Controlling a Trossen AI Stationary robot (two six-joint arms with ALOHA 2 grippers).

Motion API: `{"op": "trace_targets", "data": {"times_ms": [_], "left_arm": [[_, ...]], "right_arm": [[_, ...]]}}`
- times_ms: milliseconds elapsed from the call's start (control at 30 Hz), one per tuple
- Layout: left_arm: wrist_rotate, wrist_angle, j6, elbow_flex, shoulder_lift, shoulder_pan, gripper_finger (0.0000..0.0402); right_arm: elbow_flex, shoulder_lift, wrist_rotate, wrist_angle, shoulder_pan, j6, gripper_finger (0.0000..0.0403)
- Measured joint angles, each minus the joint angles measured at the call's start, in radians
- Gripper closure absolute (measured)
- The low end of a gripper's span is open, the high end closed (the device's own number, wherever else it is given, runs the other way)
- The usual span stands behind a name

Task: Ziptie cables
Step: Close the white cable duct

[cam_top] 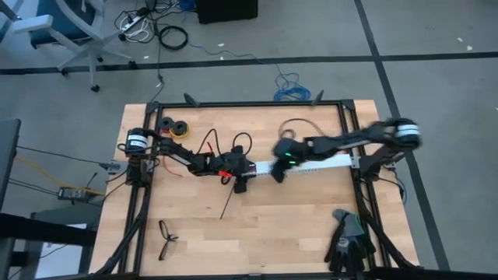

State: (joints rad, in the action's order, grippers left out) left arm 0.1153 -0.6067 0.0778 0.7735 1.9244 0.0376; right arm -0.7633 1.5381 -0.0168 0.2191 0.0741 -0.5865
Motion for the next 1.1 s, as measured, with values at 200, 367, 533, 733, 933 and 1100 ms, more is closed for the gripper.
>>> {"op": "trace_targets", "data": {"times_ms": [200, 367, 533, 733, 933, 1100], "left_arm": [[0.000, -0.009, -0.006, 0.000, 0.002, 0.000, 0.0164], [-0.004, -0.003, -0.005, 0.004, 0.003, 0.000, 0.0164], [-0.008, -0.004, -0.004, 0.004, 0.003, 0.000, 0.0154], [-0.009, -0.006, 0.001, 0.003, 0.003, 0.000, 0.0117], [-0.009, -0.017, 0.002, 0.002, 0.004, 0.000, 0.0109], [-0.008, -0.047, 0.000, 0.001, 0.004, 0.000, 0.0109]], "right_arm": [[-0.049, 0.175, -0.035, -0.403, 0.016, 0.194, 0.0403], [-0.049, 0.063, 0.107, -0.351, -0.025, 0.259, 0.0403], [-0.049, -0.060, 0.162, -0.220, -0.058, 0.251, 0.0403], [-0.050, -0.169, 0.259, -0.100, -0.107, 0.231, 0.0403], [-0.051, -0.222, 0.323, -0.050, -0.131, 0.211, 0.0403], [-0.051, -0.214, 0.329, -0.027, -0.134, 0.193, 0.0403]]}}
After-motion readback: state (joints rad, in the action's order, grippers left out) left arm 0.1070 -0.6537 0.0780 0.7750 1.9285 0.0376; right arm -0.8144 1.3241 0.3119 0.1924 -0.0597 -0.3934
